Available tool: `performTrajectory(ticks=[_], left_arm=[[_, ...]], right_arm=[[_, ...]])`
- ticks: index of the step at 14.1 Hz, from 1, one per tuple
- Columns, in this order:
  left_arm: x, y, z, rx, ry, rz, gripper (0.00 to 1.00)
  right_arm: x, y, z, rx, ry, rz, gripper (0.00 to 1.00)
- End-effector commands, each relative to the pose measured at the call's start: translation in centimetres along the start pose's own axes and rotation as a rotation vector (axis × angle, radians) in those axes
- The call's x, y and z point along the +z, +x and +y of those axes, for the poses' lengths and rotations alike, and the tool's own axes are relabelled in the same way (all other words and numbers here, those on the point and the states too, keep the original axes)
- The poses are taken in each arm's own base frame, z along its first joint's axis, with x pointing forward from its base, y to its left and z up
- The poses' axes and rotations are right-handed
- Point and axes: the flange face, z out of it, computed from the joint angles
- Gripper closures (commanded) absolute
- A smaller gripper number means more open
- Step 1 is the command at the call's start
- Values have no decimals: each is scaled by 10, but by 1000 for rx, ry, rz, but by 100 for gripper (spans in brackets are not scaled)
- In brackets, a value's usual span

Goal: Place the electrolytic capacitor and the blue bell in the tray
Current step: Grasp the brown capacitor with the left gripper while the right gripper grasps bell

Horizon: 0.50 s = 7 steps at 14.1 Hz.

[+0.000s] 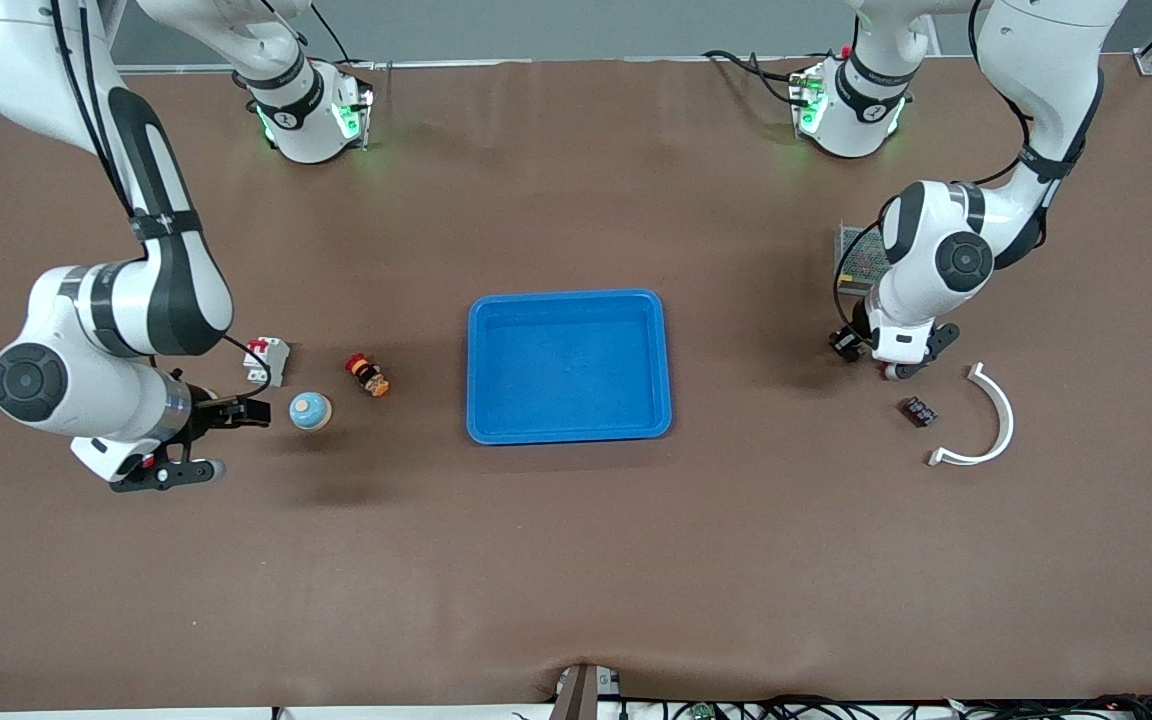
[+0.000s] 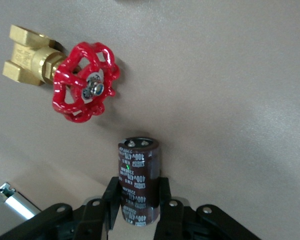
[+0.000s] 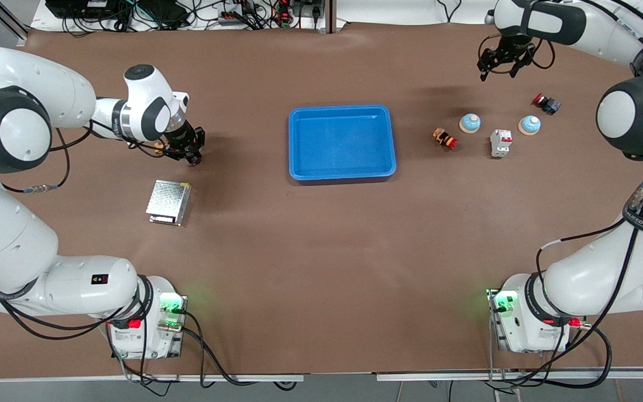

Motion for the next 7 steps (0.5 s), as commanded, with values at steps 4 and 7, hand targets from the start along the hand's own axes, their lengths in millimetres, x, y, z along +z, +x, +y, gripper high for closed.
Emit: performTrajectory(ticks=[4, 7], left_arm=[[-14, -1, 13, -6, -15, 33, 100], [-25, -14, 39, -15, -18, 43, 100]], right_arm=[[49, 2, -19, -52, 2, 35, 0], [65, 2, -24, -61, 5, 23, 0]])
